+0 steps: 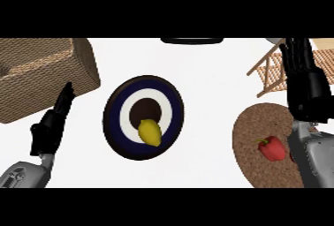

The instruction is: Pick the cupcake from the placemat and place it in the tiered shelf

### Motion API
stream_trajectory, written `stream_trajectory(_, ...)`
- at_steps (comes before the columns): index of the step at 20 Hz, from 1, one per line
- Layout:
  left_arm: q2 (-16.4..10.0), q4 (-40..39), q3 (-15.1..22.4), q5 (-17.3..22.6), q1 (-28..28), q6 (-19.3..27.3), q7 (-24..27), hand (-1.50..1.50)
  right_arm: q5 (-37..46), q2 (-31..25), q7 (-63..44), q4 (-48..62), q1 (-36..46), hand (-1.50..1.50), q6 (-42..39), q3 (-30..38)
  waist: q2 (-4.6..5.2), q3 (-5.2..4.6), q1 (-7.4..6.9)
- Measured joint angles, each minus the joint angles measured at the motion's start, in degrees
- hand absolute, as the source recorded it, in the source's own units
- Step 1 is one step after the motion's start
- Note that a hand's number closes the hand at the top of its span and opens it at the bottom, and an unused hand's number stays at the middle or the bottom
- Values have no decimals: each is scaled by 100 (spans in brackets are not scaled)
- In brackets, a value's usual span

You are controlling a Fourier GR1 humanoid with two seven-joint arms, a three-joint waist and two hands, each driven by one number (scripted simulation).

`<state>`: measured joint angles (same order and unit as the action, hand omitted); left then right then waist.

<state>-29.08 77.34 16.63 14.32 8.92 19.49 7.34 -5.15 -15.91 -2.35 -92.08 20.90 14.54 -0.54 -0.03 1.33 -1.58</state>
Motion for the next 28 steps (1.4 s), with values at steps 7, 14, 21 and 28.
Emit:
stream_trajectory(7,123,656,-364,223,-84,288,-326,0,-737,-734,156,360,-583,-150,-1464,306,-8,-105,116)
stream_trajectory(14,253,1284,-421,390,-278,420,-777,0,-2308,-1269,409,1025,-1171,-150,-3068,1412,-10,-116,166)
stream_trajectory(21,232,1590,-492,352,-335,541,-1077,0,-2483,-2694,332,756,-1591,-150,-4877,1661,-25,-129,213)
stream_trajectory(28,225,1635,-543,323,-377,515,-1106,0,-1395,-3848,-16,-368,-1784,-150,-5399,1539,-33,-142,244)
